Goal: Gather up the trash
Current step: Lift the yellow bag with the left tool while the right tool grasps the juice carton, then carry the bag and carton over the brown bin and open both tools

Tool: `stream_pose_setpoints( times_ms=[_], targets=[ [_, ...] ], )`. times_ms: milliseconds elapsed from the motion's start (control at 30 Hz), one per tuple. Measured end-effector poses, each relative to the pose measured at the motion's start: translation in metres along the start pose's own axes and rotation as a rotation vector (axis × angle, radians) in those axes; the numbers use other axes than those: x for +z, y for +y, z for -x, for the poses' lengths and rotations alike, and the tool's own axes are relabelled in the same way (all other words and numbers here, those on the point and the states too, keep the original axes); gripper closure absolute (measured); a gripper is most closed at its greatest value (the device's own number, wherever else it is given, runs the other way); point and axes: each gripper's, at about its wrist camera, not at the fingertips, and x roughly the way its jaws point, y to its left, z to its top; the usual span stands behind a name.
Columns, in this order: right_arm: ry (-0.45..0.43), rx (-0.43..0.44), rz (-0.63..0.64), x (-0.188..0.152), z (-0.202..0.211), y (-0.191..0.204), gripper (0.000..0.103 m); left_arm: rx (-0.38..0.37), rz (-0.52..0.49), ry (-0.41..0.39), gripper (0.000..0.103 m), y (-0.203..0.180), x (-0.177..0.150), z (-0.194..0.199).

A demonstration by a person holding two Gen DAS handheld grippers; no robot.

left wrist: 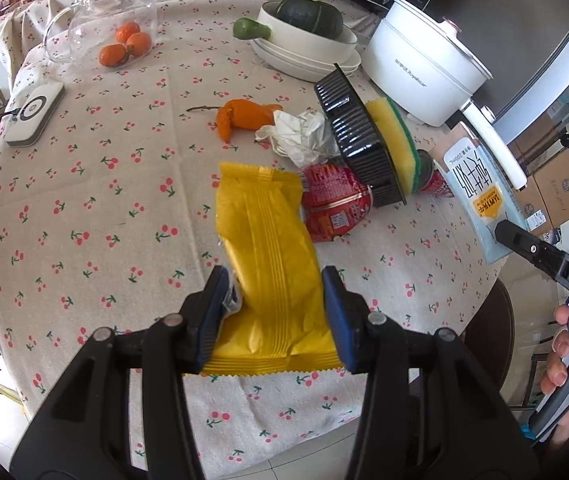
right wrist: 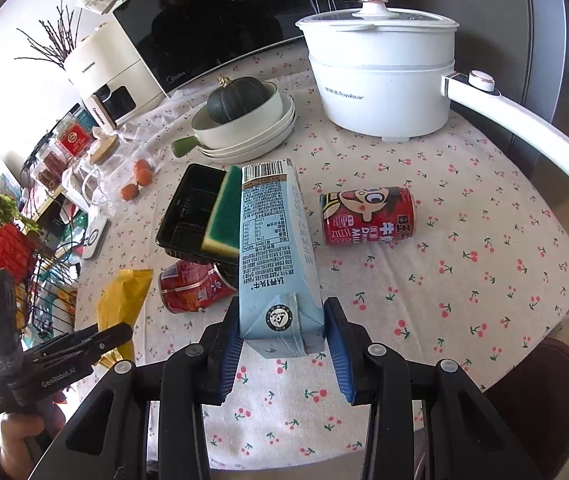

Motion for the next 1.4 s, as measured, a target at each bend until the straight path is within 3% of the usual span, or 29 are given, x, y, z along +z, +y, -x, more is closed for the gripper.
stream_pose_setpoints(
  times_ms=[300, 900, 1400],
  targets=[
    [-0.014, -0.038, -0.018, -0.018, 0.037, -0.031, 0.063, -0.084, -0.046, -0.005, 0.054, -0.035, -0.016, 0.007],
    [-0.004, -0.194, -0.142, -0.084, 0.103, -0.144, 0.063, -0.183, -0.277, 0.037, 0.054, -0.148, -0.051, -0.017],
    [0.112, -0.306, -0.253, -0.147, 0.123, -0.225, 0.063, -0.316, -0.554, 0.111, 0.054, -0.266, -0.111, -0.058]
  ],
)
